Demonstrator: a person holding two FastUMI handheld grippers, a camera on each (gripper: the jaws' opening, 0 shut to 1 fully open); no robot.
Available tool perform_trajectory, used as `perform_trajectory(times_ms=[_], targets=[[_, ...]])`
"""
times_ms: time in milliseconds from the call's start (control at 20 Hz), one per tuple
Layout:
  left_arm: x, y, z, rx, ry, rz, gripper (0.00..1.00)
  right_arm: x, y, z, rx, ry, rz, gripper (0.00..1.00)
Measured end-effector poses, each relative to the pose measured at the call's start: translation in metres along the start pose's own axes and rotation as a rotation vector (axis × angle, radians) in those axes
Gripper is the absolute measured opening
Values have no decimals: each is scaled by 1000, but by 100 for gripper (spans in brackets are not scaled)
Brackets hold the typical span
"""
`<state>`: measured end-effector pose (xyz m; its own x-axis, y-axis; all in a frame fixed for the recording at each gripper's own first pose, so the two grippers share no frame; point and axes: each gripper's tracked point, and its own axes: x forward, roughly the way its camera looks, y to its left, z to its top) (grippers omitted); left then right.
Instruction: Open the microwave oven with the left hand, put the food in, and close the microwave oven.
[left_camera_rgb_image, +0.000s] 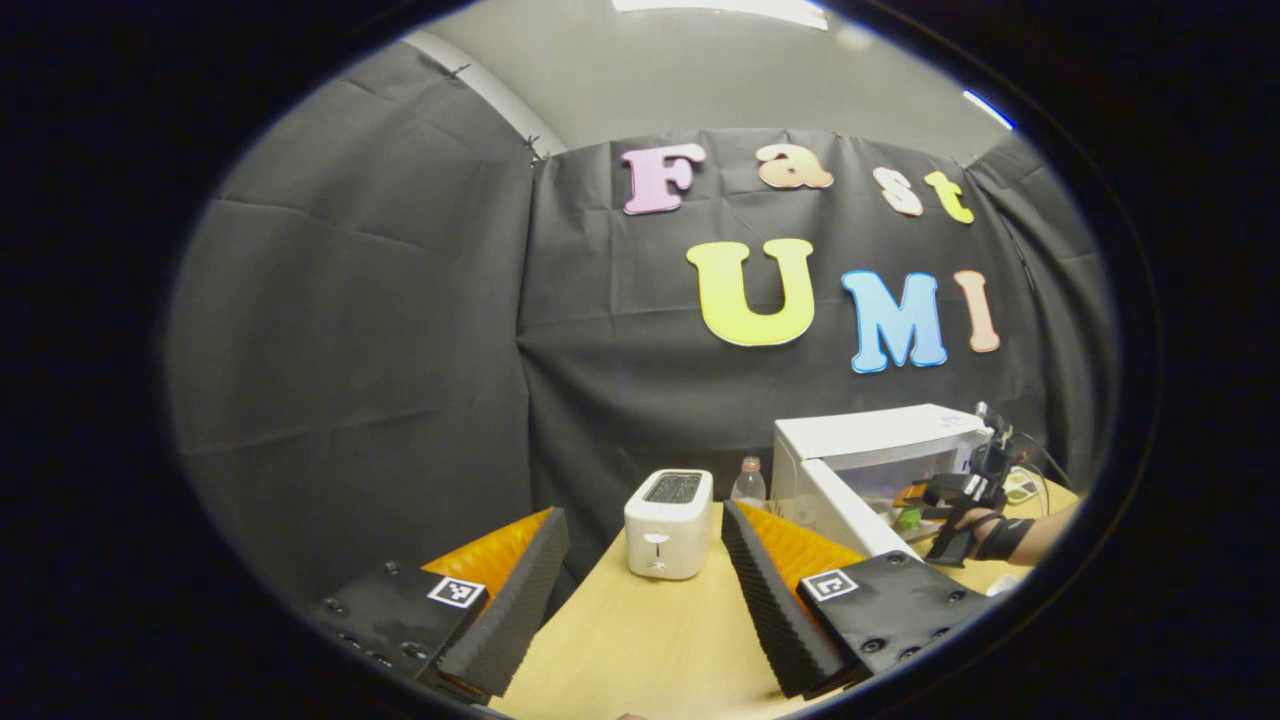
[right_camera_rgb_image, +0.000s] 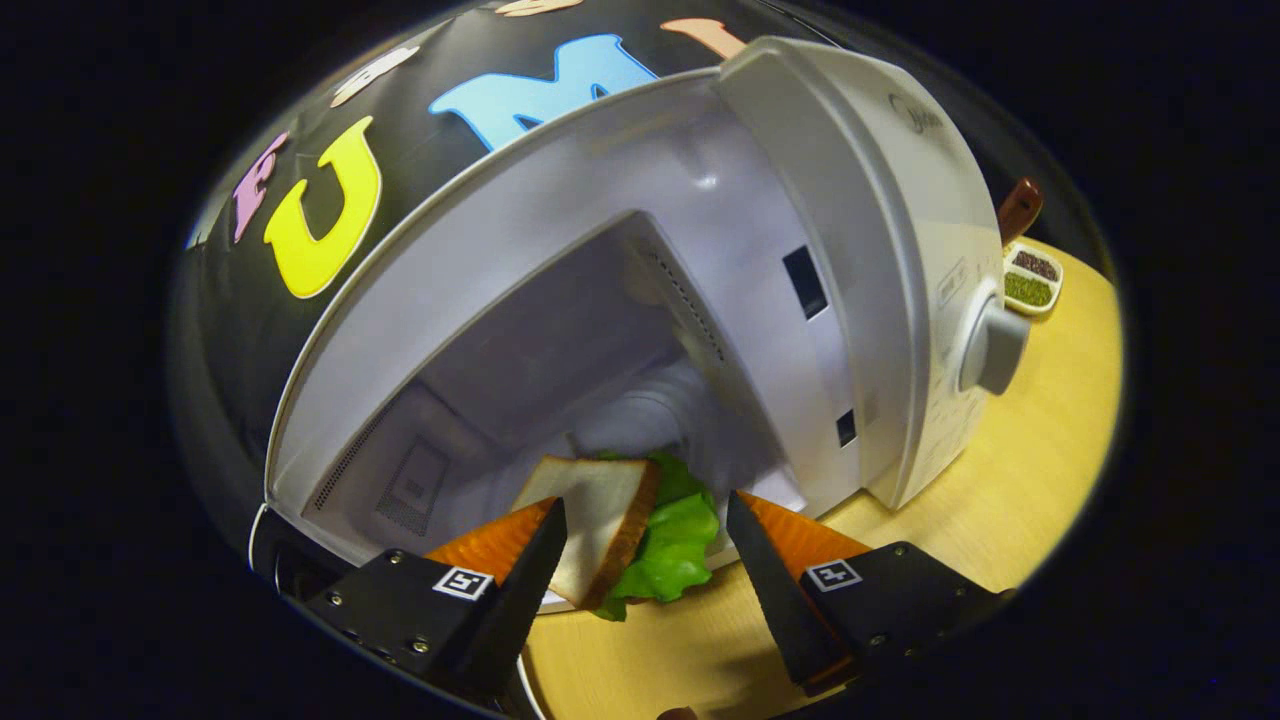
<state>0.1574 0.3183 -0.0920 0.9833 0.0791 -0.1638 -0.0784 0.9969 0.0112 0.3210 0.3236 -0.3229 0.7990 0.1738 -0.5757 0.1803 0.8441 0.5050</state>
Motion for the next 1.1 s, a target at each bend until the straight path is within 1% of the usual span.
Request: perform_trajectory(times_ms=[250,500,550,600,700,850,900,950,1000,1100], targets=[[-2,-6,-18,-23,16,12,99,-43,-9,5,-170,-24,24,98],[-14,-5,-50,-39,61,66,100,-111,-4,21,-343,-107,97,98],[-18,-6,-58,-49,78,81,97,-125,-1,25,-370,-127,115,98],[-22,-6,-67,-60,89,94,97,-139,0,31,-397,-146,132,98],[-29,-12,-81,-77,120,105,100,-165,-1,41,-435,-175,157,98],[-38,-19,-98,-83,151,121,98,-198,-5,53,-440,-196,186,98],[-40,-21,-104,-85,156,125,96,-209,-5,56,-433,-204,195,98],[-44,-26,-110,-91,169,119,89,-218,-8,60,-422,-209,201,98],[-47,-33,-116,-98,183,110,86,-227,-9,63,-413,-214,210,98],[-48,-45,-133,-101,225,99,58,-245,-13,72,-409,-229,221,98]])
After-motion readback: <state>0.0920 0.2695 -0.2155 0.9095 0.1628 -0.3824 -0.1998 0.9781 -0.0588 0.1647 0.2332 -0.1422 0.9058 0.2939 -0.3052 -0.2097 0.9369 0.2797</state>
